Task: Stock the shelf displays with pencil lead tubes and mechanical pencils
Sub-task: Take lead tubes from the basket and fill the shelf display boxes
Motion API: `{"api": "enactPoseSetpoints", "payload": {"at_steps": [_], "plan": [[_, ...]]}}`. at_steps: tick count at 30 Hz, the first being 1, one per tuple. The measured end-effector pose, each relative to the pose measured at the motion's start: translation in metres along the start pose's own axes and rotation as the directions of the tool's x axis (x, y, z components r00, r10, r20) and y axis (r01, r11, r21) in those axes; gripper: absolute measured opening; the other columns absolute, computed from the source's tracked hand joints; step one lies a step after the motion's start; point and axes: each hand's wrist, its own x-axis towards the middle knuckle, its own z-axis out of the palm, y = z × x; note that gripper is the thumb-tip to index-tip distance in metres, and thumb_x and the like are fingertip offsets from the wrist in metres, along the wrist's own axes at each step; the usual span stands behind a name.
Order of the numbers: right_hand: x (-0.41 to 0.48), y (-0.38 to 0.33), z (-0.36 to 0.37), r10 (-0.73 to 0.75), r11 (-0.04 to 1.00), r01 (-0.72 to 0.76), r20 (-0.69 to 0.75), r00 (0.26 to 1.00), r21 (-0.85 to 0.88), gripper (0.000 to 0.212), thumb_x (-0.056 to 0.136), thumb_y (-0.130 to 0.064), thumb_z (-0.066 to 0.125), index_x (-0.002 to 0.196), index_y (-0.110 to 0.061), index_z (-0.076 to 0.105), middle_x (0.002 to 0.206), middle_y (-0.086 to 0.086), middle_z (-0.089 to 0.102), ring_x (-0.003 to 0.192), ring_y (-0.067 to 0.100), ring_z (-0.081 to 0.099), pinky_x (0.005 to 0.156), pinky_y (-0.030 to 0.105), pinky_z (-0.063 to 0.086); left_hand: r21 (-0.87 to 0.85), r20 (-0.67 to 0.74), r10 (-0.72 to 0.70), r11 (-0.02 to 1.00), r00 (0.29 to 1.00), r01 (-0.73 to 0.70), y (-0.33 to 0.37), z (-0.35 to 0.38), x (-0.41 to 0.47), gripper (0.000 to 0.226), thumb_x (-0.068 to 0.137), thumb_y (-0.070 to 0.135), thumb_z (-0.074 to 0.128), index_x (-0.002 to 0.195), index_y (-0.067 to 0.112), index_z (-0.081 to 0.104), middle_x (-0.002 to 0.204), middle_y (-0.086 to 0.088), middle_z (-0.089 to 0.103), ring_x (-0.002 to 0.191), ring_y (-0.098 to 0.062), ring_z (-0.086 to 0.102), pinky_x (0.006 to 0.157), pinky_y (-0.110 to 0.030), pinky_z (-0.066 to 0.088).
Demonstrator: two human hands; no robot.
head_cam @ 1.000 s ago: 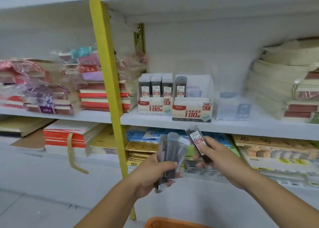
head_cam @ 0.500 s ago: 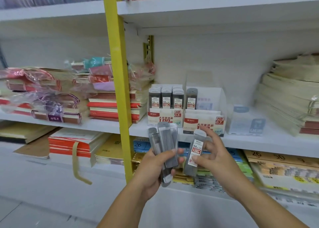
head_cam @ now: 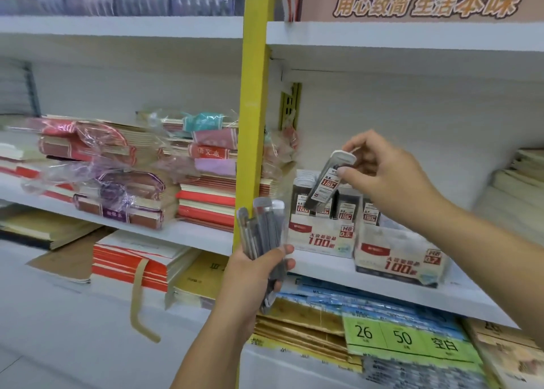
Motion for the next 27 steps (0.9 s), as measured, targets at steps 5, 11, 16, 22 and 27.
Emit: {"api": "enactPoseSetpoints", "payload": {"at_steps": [5,11,16,22,27], "plan": [[0.013,0.002,0.036,0.008,0.989,0.011,0.128,0.992,-0.147,0.027,0.088,-0.025,0.068,0.093,-0.043,0.049,0.084,-0.014,0.066,0.077,-0.001,0.063,0.068,0.028,0.056,-0.014,0.034,-0.04,0.999,0.999,0.041,-0.002,-0.006,0.004,0.047,0.072,0.025,0.085,0.113,0.019,0.063,0.091,-0.011,0.079,0.077,-0.019,0.073,0.051,-0.024,0.051],[0.02,0.011,0.06,-0.066,0.879,0.123,0.138,0.988,-0.462,0.022,0.085,-0.036,0.069,0.102,-0.038,0.054,0.089,-0.015,0.046,0.092,0.009,0.047,0.066,0.027,0.037,-0.032,0.079,-0.062,0.997,0.995,0.065,0.0,-0.014,0.005,0.04,0.08,0.023,0.08,0.117,0.015,0.066,0.099,-0.009,0.079,0.091,-0.023,0.075,0.052,-0.023,0.051],[0.016,0.01,0.055,-0.135,0.797,0.153,0.075,0.988,-0.585,0.035,0.092,-0.034,0.06,0.126,-0.03,0.061,0.097,-0.009,0.041,0.096,0.008,0.031,0.076,0.027,0.033,-0.105,0.158,-0.042,0.993,0.987,0.059,0.006,-0.013,0.001,0.029,0.094,0.012,0.065,0.123,0.012,0.062,0.106,-0.013,0.078,0.098,-0.027,0.076,0.05,-0.022,0.052],[-0.03,-0.012,0.053,0.049,0.994,-0.069,0.219,0.974,0.084,0.034,0.095,-0.029,0.057,0.127,-0.041,0.055,0.094,-0.016,0.063,0.065,0.001,0.06,0.059,0.017,0.048,-0.112,0.27,-0.024,0.992,0.962,0.056,0.009,-0.007,-0.005,0.036,0.09,0.014,0.071,0.124,0.008,0.061,0.11,-0.018,0.076,0.102,-0.032,0.074,0.049,-0.022,0.051],[-0.038,-0.015,0.037,0.165,0.902,-0.252,0.261,0.951,0.35,0.027,0.096,-0.002,0.053,0.102,-0.026,0.063,0.078,0.008,0.067,0.059,0.017,0.063,0.058,0.029,0.052,-0.14,0.381,-0.071,0.981,0.922,0.134,0.008,-0.005,-0.009,0.047,0.083,0.013,0.073,0.128,0.005,0.061,0.121,-0.021,0.071,0.113,-0.035,0.069,0.06,-0.029,0.059]]}}
